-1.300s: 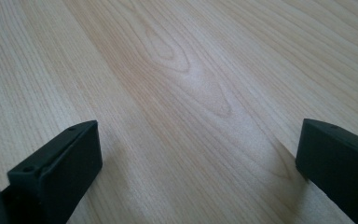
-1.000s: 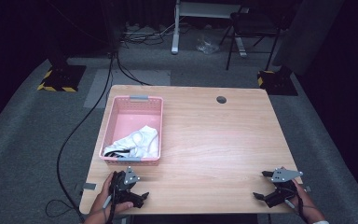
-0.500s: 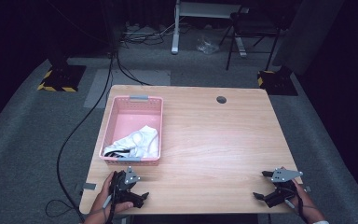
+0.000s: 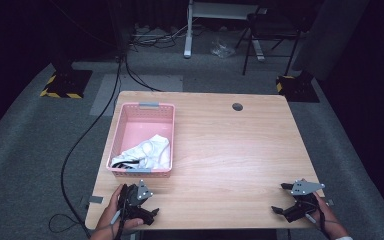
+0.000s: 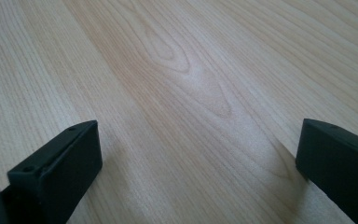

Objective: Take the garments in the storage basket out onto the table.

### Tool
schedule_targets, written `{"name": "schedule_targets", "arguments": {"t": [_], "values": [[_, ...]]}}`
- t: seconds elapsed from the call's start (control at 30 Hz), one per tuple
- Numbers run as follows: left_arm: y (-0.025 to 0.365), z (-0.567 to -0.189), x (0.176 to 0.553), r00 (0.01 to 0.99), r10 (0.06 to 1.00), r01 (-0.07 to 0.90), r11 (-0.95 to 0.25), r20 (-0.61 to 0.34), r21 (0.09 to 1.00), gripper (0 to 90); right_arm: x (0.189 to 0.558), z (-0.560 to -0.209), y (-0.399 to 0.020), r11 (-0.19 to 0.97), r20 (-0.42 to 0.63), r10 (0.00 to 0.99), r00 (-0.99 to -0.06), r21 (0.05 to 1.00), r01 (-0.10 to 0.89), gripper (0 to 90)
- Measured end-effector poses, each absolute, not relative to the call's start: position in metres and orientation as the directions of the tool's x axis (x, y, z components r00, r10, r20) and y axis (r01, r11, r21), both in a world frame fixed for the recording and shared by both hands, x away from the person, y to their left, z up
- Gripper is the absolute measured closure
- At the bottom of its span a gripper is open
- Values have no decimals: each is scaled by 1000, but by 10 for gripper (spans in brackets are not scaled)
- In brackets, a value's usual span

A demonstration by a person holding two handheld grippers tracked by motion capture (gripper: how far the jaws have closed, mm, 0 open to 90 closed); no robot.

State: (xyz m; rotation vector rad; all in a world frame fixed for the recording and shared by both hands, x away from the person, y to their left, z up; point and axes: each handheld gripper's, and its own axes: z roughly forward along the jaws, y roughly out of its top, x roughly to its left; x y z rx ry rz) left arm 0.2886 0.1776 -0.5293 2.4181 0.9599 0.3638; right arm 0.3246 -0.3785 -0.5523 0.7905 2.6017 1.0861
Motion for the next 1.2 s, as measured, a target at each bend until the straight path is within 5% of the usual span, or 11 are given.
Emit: {"name": "schedule_targets", "arguments": {"t": [1.2], "values": [[176,-489,275,723,678,492,-638,130,593,28,325,-552,-378,583,10,554,-832,709,397,4]]}}
